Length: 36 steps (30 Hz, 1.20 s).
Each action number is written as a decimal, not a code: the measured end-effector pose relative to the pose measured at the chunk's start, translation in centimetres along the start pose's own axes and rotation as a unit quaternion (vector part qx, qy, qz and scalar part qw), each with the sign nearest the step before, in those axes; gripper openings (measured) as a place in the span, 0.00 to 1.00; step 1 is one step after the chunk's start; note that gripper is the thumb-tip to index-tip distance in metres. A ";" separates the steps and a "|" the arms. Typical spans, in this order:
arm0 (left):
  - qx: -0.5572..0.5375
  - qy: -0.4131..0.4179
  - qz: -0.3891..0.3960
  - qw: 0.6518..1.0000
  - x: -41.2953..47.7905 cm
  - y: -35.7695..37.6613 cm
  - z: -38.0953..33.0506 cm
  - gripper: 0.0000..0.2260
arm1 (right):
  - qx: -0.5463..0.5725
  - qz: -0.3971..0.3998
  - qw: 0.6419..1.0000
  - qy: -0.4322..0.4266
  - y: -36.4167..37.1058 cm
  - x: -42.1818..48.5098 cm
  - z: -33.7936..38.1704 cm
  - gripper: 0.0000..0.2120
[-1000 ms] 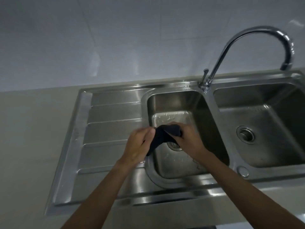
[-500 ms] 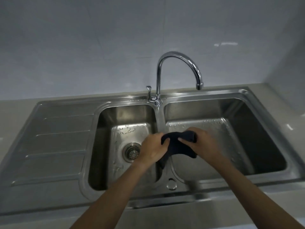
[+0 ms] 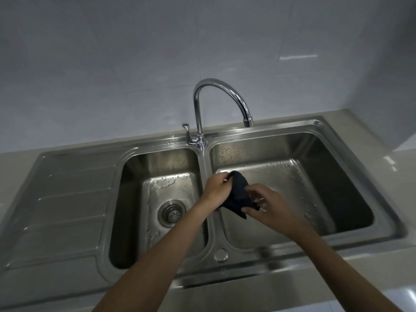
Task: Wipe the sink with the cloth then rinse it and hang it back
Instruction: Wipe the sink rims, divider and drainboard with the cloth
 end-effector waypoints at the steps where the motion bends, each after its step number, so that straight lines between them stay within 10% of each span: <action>1: -0.007 0.002 0.004 1.000 0.3 -0.3 -0.2 0.11 | -0.010 0.012 1.000 -0.023 0.2 -0.1 0.1 0.20; 9: -0.010 0.060 0.098 0.993 0.6 -1.0 -2.4 0.06 | -0.018 -0.064 0.998 0.009 -3.7 2.2 -1.6 0.23; 13: -0.007 0.077 0.158 0.984 0.0 0.6 -4.1 0.06 | -0.015 0.137 0.989 0.050 -2.8 4.0 -3.5 0.46; 19: -0.028 0.066 0.152 0.986 0.2 2.1 -4.8 0.07 | 0.127 0.300 0.933 0.153 -1.4 3.8 -4.9 0.18; 27: -0.003 0.034 0.096 0.995 0.8 2.6 -3.8 0.10 | -0.033 0.361 0.921 0.141 -1.8 3.4 -6.8 0.24; 36: -0.068 -0.042 0.003 0.997 1.2 4.1 -2.3 0.08 | -0.106 0.347 0.912 0.193 -3.2 4.6 -9.5 0.02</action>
Point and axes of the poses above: each hand's wrist, its own x-axis towards the middle knuckle, its own y-axis out of the palm, z = x × y, the point moved 7 cm from there along x, towards the middle knuckle, and after that the axes turned 3 degrees about -y, right-handed, at the moved point
